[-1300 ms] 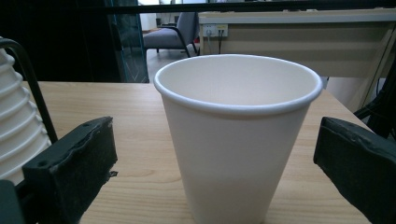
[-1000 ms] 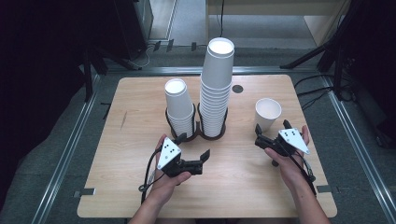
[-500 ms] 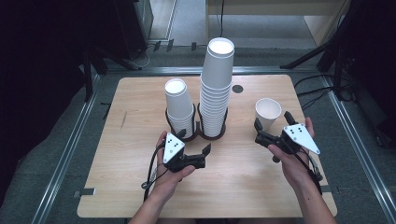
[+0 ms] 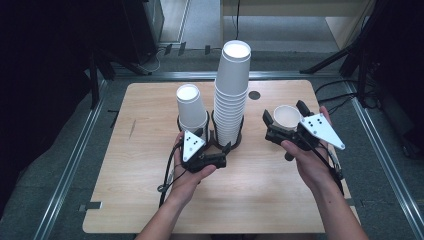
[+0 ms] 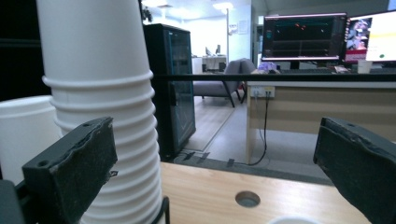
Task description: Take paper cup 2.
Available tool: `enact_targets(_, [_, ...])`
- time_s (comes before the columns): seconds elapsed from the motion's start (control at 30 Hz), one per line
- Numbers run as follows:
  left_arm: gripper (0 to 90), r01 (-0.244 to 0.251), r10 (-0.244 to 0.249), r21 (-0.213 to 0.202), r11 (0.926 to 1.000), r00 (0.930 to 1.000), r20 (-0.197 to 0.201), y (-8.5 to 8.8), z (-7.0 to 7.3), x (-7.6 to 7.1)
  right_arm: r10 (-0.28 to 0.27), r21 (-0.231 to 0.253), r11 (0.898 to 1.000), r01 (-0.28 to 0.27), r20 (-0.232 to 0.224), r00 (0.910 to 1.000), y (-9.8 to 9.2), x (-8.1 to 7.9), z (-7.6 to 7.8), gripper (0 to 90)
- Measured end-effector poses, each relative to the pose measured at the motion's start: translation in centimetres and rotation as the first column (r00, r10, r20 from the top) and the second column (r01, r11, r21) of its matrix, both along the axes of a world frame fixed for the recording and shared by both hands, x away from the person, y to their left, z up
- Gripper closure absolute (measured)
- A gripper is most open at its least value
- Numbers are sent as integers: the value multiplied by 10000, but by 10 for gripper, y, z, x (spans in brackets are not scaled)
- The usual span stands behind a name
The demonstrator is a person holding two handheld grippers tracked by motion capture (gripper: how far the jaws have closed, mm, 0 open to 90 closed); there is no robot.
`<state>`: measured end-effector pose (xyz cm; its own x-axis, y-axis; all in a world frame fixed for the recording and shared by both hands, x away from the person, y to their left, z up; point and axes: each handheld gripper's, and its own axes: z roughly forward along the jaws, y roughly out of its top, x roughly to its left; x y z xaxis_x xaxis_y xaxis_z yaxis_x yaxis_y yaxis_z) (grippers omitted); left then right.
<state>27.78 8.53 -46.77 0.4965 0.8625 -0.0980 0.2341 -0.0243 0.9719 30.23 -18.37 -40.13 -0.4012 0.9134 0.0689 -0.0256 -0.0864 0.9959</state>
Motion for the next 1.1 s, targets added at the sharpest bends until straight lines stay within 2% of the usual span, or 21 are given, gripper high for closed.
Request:
enact_targets(0.17, [10, -212, 213, -49, 9998, 9997, 140, -7, 3, 9, 367, 47, 9993, -367, 124, 9992, 8, 6, 15, 0])
enact_targets(0.27, [10, -259, 256, 84, 9996, 9991, 340, -12, 6, 12, 598, 123, 9981, -599, 90, 9982, 13, 12, 22, 0])
enact_targets(0.47, [10, -403, 397, 176, 9990, 9986, 341, -17, 7, 19, 1144, 185, 9933, -1143, -81, 9934, 28, 18, 26, 0])
enact_targets(0.53, [10, -531, 516, 414, 9977, 9980, 360, -19, 8, 21, 1321, 213, 9910, -1318, -127, 9912, 33, 18, 27, 0])
enact_targets(0.63, [10, -705, 679, 550, 9960, 9966, 477, -19, 10, 23, 1603, 279, 9867, -1601, -33, 9871, 39, 18, 31, 0])
enact_targets(0.77, [10, -850, 829, 440, 9954, 9954, 485, -17, 11, 28, 1801, 279, 9833, -1801, 6, 9836, 47, 20, 36, 0])
enact_targets(0.93, [10, -860, 836, 314, 9958, 9939, 713, -18, 16, 31, 2109, 152, 9774, -2109, -7, 9775, 58, 25, 42, 0])
enact_targets(1.1, [10, -820, 791, 311, 9961, 9934, 831, -21, 18, 32, 2156, 191, 9763, -2155, -33, 9765, 68, 32, 47, 0])
